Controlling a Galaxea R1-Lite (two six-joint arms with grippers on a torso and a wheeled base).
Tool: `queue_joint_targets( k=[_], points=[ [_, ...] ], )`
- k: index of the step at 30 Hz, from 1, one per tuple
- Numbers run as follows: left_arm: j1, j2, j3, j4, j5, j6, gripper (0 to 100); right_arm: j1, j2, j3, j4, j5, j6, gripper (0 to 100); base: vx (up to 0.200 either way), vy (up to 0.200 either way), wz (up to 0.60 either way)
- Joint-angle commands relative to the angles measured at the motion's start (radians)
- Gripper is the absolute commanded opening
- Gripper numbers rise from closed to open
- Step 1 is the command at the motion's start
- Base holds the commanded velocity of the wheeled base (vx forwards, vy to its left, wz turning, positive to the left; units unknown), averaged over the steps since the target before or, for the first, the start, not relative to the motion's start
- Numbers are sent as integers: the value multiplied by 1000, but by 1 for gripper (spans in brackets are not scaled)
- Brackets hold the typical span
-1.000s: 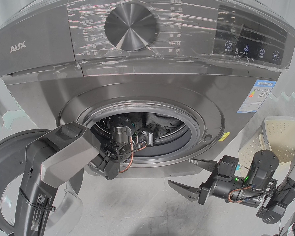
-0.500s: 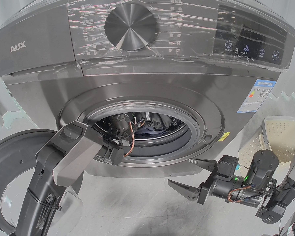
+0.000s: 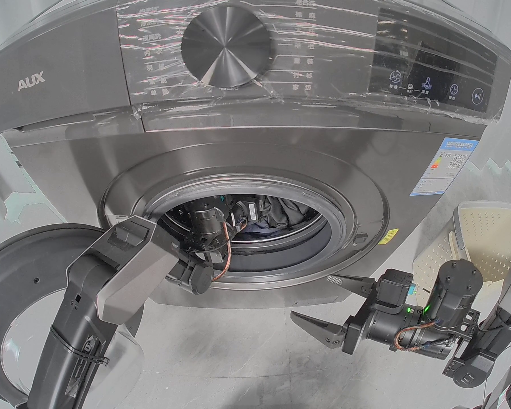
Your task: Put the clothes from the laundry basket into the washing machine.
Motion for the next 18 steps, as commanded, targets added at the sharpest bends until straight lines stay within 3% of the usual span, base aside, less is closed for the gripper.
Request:
queue_joint_targets(
  k=[1, 8, 18],
  points=[
    [-6, -52, 86, 3, -11, -3, 100, 0, 2, 0, 0, 0, 0, 100, 0, 0, 0],
    [-7, -96, 127, -11, -12, -3, 100, 0, 0, 0, 0, 0, 0, 100, 0, 0, 0],
    [-107, -288, 525, -75, -15, 3, 100, -1, -5, 19, 0, 0, 0, 100, 0, 0, 0]
  ],
)
